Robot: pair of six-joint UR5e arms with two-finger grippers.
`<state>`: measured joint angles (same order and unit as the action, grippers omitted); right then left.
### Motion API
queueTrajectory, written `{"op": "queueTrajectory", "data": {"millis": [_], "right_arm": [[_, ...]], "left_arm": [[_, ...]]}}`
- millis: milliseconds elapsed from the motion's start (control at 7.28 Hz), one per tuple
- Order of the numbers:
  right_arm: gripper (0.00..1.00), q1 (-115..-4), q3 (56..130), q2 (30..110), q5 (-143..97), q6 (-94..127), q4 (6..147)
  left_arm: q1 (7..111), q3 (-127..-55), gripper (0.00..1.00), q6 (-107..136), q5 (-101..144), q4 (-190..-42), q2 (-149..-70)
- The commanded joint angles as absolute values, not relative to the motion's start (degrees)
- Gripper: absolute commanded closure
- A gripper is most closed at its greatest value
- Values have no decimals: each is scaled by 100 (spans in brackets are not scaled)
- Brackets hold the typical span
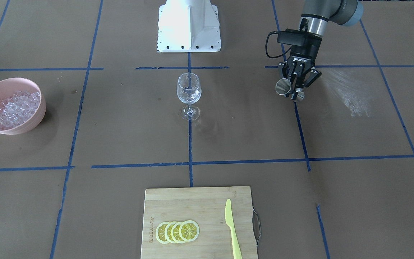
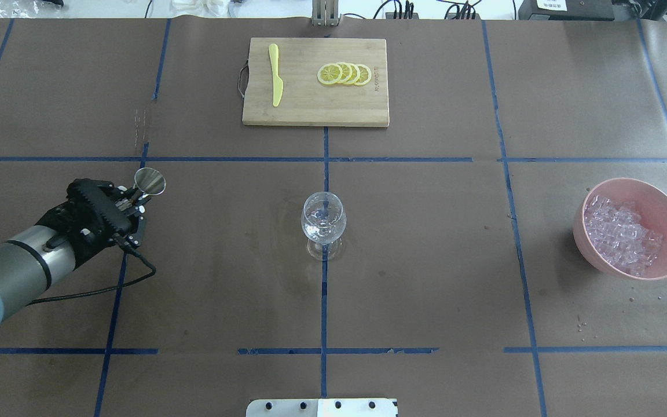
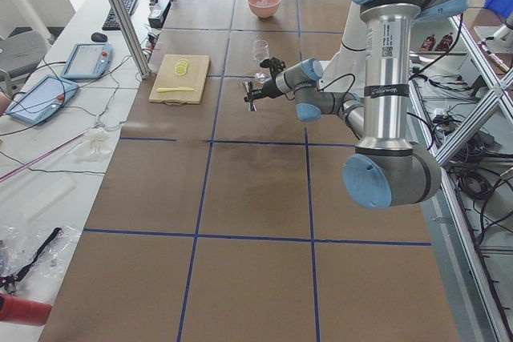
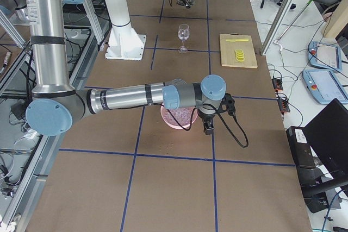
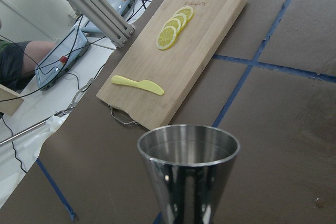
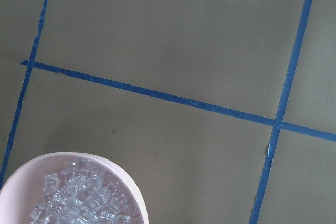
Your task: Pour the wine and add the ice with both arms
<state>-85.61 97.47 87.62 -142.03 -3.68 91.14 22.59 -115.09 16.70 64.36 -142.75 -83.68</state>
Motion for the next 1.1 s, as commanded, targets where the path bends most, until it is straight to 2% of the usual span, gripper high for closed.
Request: {"op": "queueTrajectory", "data": {"millis": [0,275,962], "right_arm": [[0,-8561,9747,8754,-14212,-360,9114],[0,-8561,9756,8745,-14212,-360,9123],[0,-8561,9843,8754,-14229,-352,9123]], "left_arm": [[2259,-10656,100,1898,5806,-16296,-7588],[2233,-9682,100,2753,5362,-17870,-7444],[1699,-9563,100,5585,4607,-17947,-7462]]}}
